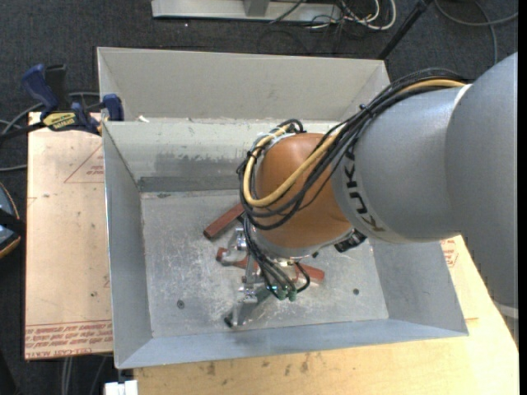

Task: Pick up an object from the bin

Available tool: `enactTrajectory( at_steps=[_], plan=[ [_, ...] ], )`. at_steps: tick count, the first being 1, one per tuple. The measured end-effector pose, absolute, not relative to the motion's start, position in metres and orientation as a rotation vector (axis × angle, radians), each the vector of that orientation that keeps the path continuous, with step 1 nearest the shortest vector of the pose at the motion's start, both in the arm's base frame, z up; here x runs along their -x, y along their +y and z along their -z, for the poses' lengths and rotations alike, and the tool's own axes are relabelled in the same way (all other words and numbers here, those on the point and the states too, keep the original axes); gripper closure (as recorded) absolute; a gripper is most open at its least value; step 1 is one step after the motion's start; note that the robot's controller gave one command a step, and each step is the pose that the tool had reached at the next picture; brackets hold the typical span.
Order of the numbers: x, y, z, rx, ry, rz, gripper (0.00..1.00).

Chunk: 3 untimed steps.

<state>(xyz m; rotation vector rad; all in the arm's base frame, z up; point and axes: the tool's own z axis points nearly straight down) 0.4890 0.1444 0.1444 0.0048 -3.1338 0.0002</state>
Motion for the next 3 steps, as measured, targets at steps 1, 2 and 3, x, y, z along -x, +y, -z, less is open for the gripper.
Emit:
enactTrajectory(
  at_steps=[1,2,3],
  plan=[
    [-0.491,0.144,-0.148,0.0,-3.141,0.002,0.0],
    [-0.488,0.085,-0.075,-0.211,-3.139,0.003,1.0],
    [-0.488,0.085,-0.075,-0.21,-3.139,0.004,1.0]
  ],
)
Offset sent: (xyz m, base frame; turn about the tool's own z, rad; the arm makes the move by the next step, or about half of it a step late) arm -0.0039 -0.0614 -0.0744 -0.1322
